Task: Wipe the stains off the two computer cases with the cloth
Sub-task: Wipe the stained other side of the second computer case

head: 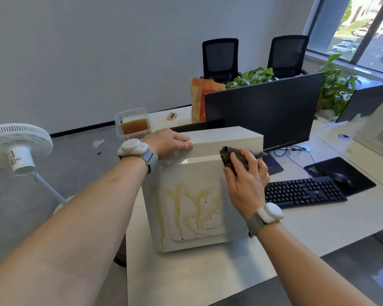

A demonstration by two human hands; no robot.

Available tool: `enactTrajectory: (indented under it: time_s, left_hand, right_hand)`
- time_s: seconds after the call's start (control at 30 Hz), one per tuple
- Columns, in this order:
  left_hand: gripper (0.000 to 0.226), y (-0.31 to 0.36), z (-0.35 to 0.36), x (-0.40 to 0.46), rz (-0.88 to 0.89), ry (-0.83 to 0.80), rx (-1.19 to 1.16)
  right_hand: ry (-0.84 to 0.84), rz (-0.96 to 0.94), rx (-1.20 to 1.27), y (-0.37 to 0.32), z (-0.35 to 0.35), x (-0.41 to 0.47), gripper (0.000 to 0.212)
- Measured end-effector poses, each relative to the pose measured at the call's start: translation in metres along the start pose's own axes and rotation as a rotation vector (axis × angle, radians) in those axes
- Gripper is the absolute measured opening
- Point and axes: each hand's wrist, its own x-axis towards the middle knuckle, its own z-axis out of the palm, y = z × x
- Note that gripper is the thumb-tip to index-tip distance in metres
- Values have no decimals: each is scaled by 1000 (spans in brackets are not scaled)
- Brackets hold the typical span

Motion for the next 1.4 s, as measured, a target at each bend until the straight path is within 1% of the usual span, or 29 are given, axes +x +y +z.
enactTrajectory:
  time_s: [0.07,0.1,0.13,0.2,0.23,0.33,0.4,0.5,0.57,0.63,0.7,0.77,0.9,0.97,1.03,1.1,1.13,1.2,1.3,1.33,1.4]
  left_hand:
    - [48,0,1,0,-3,3,-8]
    - [48,0,1,-1,-4,5,-8]
    - [49,0,1,-1,-2,6,-6]
    - [49,1,0,-1,6,5,-5]
    - [49,2,0,-1,6,4,-6]
    - [49,2,-1,1,5,3,19]
    - [50,2,-1,2,5,6,27]
    - [49,1,-2,2,7,12,29]
    - [49,0,0,3,12,2,28]
    - [49,-1,0,4,9,-1,23]
    - [49,-2,-1,4,2,5,14]
    - [48,0,-1,1,7,5,18]
    - [49,0,-1,-1,13,10,33]
    - [49,1,0,-1,20,14,36]
    - [48,2,1,-1,31,16,48]
    - [48,0,3,0,40,21,59]
    - [47,0,3,0,47,22,70]
    - [46,0,4,1,60,39,144]
    - [48,0,6,1,64,69,350]
    - [48,-1,5,0,65,67,367]
    - [47,1,5,-1,71,60,329]
  right_hand:
    - [107,-30,108,0,2,9,26]
    - [150,-45,124,1,3,13,23]
    - [170,-45,120,2,3,18,26]
    - [152,-49,106,5,1,23,36]
    - [134,-97,89,7,1,22,35]
    - [56,-359,-46,25,8,0,19]
    - [-32,-422,-106,39,13,-19,17]
    - [-101,-323,-109,45,9,-32,25]
    - [-53,-258,-73,33,2,-26,28]
    - [24,-286,-32,15,-1,-14,26]
    - [35,-322,-10,6,6,-6,29]
    - [5,-339,-15,10,20,-10,34]
    - [-122,-412,-62,38,36,-48,32]
    - [-176,-392,-52,44,33,-58,33]
    - [-148,-341,-8,38,25,-53,30]
    - [-57,-312,62,24,18,-37,26]
    - [-18,-303,74,16,15,-28,26]
    - [4,-283,46,9,16,-16,25]
    - [-55,-333,-1,21,29,-29,19]
    - [-100,-371,-19,29,35,-42,17]
    - [-217,-440,-63,50,41,-71,16]
